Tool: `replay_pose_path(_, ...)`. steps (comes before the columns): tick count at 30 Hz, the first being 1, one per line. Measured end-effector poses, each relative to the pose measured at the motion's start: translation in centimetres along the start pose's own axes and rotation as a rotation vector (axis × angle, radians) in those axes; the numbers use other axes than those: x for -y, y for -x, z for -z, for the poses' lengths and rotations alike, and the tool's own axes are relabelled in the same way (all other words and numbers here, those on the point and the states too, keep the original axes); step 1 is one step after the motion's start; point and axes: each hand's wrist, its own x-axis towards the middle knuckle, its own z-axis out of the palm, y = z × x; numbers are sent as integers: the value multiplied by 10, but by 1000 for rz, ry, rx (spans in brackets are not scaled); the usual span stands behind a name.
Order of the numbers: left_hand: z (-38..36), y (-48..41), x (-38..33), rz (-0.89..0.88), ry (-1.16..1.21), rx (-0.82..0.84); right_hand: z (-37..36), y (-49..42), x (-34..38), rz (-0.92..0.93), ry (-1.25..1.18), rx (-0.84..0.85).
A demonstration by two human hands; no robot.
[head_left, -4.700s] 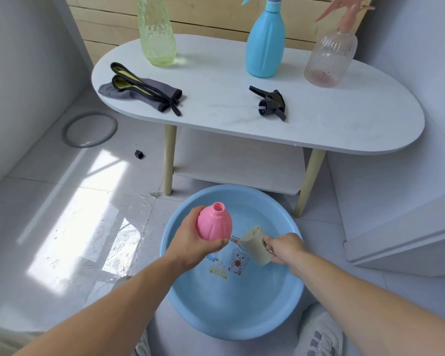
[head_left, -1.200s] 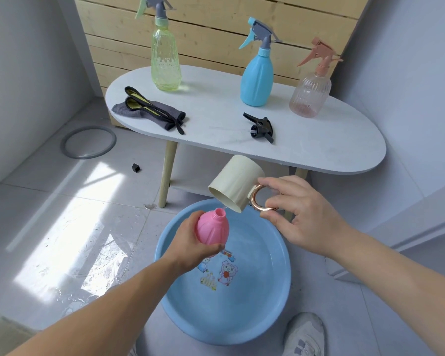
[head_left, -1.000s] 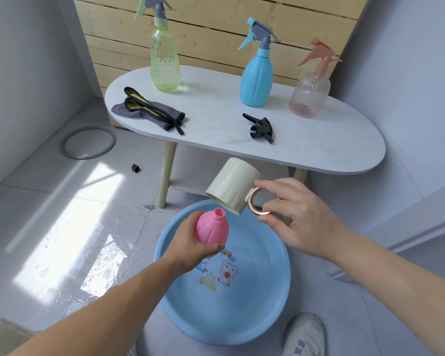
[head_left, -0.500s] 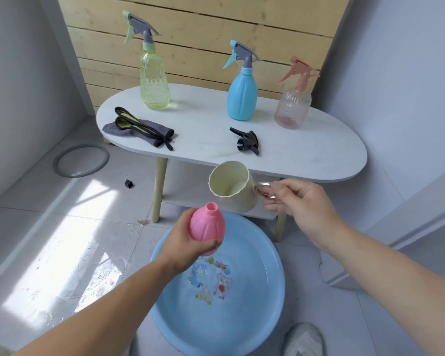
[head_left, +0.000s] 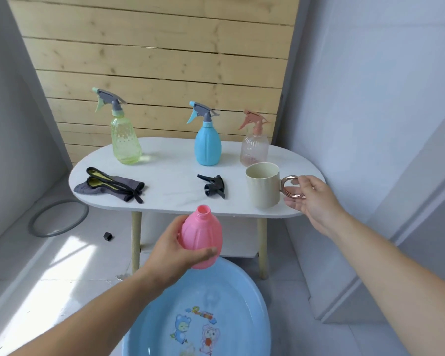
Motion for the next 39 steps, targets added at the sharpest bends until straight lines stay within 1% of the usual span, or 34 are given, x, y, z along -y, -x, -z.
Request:
replay_pose_path(5,4,-10,-13,35,32,32,15,-24,-8,-56,-6,-13)
replay_pose_path(9,5,-19,-21,48,38,41,14,-33,-9,-130,-28,-59)
replay_pose_path(14,4,-23,-29,37,34,70,5,-39,-12,-170,39,-92)
replay_pose_path(16,4,-24,-31,31,35,84,1,-40,-13,-164,41,-117)
replay_pose_path(19,7,-24,-30,31,38,90,-3,-39,-11,-188,42,-112)
replay_pose_path(20,8,-23,-30,31,40,90,-3,-39,-11,-197,67,-114)
replay_pose_path(21,9,-23,-30,31,41,88,-3,-37,-10,-204,141,-141)
replay_pose_path(23,12,-21,-28,33,52,79,-6,-34,-4,-144,397,-286)
replay_pose_path(24,13,-21,-29,34,57,77,-7,-31,1,-58,512,-373)
replay_pose_path(26,16,-19,-29,37,59,69,-17,-20,17,173,616,-461)
replay_pose_path(27,17,-18,-30,38,61,67,-25,-11,27,282,634,-443)
replay_pose_path(28,20,-17,-30,38,64,61,-37,-4,36,364,649,-383)
replay_pose_path(30,24,-15,-32,30,65,55,-66,11,52,438,695,-202)
replay_pose_path(31,26,-13,-33,27,64,53,-81,17,56,430,729,-90)
replay_pose_path(33,33,-11,-34,22,63,50,-111,16,53,334,774,123)
replay_pose_path(34,36,-10,-34,18,63,51,-124,12,48,275,803,187)
replay_pose_path(36,43,-9,-33,20,62,44,-147,1,36,186,936,210)
replay_pose_path(38,49,-8,-29,23,64,40,-163,-11,24,152,1087,150)
replay_pose_path(39,51,-7,-26,26,60,37,-170,-16,19,129,1114,123)
